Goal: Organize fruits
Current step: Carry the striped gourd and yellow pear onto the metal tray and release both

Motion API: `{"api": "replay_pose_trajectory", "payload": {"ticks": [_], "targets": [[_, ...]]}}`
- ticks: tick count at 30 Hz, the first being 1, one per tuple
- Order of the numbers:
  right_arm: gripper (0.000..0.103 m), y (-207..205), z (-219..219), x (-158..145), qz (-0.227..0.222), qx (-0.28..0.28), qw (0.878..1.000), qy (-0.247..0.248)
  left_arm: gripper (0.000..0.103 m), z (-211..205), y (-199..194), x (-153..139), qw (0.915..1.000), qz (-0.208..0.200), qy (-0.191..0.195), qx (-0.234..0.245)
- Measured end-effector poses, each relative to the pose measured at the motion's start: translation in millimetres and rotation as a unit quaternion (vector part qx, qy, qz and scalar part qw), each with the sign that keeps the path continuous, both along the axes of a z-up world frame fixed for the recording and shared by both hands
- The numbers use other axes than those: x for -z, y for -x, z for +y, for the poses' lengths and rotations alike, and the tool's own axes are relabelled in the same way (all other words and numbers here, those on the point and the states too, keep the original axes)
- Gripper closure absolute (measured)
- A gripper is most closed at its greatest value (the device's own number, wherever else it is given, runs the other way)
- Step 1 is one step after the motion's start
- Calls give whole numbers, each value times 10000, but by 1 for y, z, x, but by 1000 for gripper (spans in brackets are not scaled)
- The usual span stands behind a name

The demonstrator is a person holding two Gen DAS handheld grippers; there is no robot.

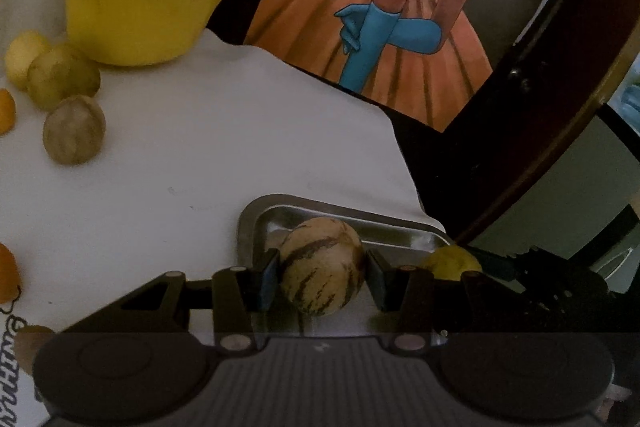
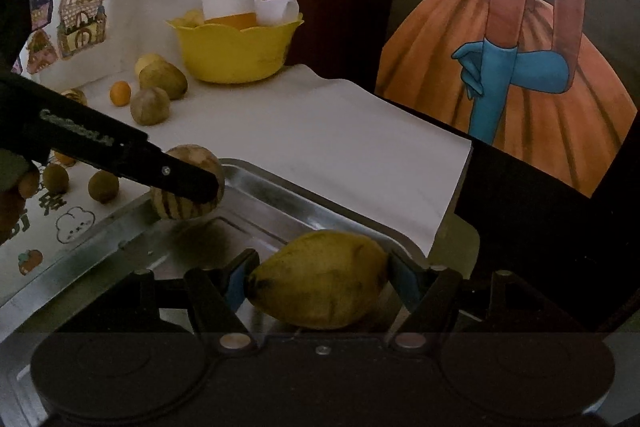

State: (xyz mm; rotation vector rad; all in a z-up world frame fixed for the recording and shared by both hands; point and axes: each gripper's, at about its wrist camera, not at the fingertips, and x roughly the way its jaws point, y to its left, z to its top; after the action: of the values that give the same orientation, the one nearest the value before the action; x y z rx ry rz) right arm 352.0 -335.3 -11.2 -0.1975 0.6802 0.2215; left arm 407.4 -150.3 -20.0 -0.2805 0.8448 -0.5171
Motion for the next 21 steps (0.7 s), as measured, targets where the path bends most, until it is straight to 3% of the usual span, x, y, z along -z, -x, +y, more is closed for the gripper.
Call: {"api": "replay_pose_trajectory", "payload": {"ticks": [15, 21], "targets": [[31, 8, 2, 4, -140, -94, 9997, 157, 53, -4, -8, 10, 9996, 226, -49, -131], [24, 7, 3, 6, -70, -84, 9998, 158, 42, 0, -6, 7, 9992, 355, 90, -185]]}}
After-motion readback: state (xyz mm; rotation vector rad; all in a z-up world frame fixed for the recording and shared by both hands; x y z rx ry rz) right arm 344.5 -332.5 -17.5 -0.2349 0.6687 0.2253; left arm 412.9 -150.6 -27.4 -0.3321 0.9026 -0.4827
